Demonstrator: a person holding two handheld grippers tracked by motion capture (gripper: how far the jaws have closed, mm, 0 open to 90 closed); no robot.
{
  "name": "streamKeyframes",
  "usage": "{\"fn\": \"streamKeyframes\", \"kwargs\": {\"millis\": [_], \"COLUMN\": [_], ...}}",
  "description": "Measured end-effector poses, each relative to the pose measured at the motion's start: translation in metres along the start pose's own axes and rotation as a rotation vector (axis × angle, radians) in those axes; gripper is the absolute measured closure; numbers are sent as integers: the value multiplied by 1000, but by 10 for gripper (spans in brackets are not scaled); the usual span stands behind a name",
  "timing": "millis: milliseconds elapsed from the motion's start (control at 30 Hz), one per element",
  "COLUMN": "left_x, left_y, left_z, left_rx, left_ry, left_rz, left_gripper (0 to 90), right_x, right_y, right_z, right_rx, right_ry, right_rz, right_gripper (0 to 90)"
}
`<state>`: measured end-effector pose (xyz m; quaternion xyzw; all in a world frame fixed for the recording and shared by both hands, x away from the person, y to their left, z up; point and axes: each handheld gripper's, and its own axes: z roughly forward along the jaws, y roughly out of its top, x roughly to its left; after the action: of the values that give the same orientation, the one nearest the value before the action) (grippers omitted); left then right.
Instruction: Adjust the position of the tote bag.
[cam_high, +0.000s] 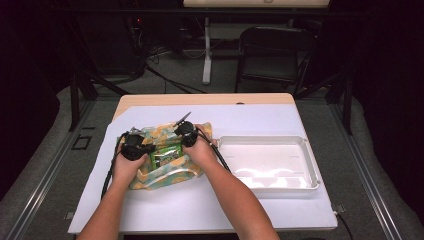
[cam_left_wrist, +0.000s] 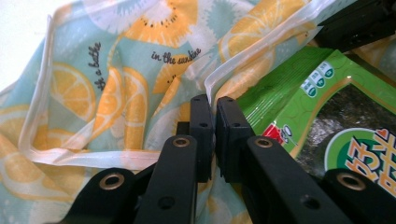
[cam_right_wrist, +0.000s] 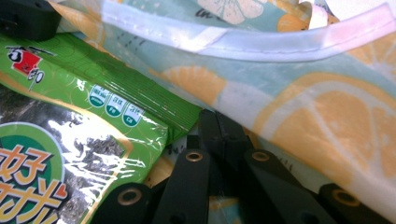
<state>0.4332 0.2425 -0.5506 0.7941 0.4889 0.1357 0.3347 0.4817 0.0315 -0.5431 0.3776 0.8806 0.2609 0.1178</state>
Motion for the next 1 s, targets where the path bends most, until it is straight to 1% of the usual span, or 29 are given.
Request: {"fn": "streamKeyframes", "kwargs": {"millis": [33,167,200,233,267,300,367,400,433,467,500,533,567,600,633,667,733,800,833,867,933,1000], "left_x": [0,0,1,2,2,3,4,4,4,3,3,1,0,0,-2,-2,-4,-5,-6,-6,-6,-6], "left_y": [-1,-1,-1,-1,-2,-2,-2,-1,-1,-1,0,2,2,2,4,4,5,6,6,6,7,7], "left_z": [2,3,4,4,5,5,4,2,2,-1,-3,-10,-13,-13,-21,-21,-30,-37,-44,-44,-55,-57], "left_rx": [-13,-4,-9,-5,-8,-13,-5,-17,-17,-31,-34,-53,-65,-65,-93,-93,-117,-153,-180,-180,-206,-205], "left_ry": [14,18,27,25,34,35,32,29,29,25,26,24,28,28,28,28,22,24,29,29,36,40], "left_rz": [1,1,4,-8,-9,-18,-13,-33,-33,-45,-42,-47,-48,-48,-45,-45,-54,-61,-53,-53,-50,-49], "left_gripper": [858,850,850,838,829,817,787,767,750,750,723,680,660,645,632,616,605,583,567,564,561,561], "right_x": [-1,-2,-2,-2,-2,-2,-2,-2,-2,-3,-3,-2,-2,-2,-2,-2,-2,-2,-2,-2,-3,-3], "right_y": [0,0,0,1,0,0,0,0,0,0,0,0,0,0,0,0,0,0,0,0,0,0], "right_z": [0,0,0,0,0,0,0,0,0,1,1,0,0,0,0,0,0,1,0,0,1,2], "right_rx": [3,0,0,9,7,7,7,5,5,2,2,5,7,7,7,7,7,3,7,7,4,-7], "right_ry": [1,12,13,11,9,9,10,11,11,12,13,10,9,9,8,8,8,6,7,7,16,17], "right_rz": [1,5,6,9,13,14,15,19,19,20,20,20,17,17,16,16,12,17,20,20,23,25], "right_gripper": [900,900,900,900,900,900,900,900,900,900,900,900,900,900,900,900,900,900,900,900,900,900]}}
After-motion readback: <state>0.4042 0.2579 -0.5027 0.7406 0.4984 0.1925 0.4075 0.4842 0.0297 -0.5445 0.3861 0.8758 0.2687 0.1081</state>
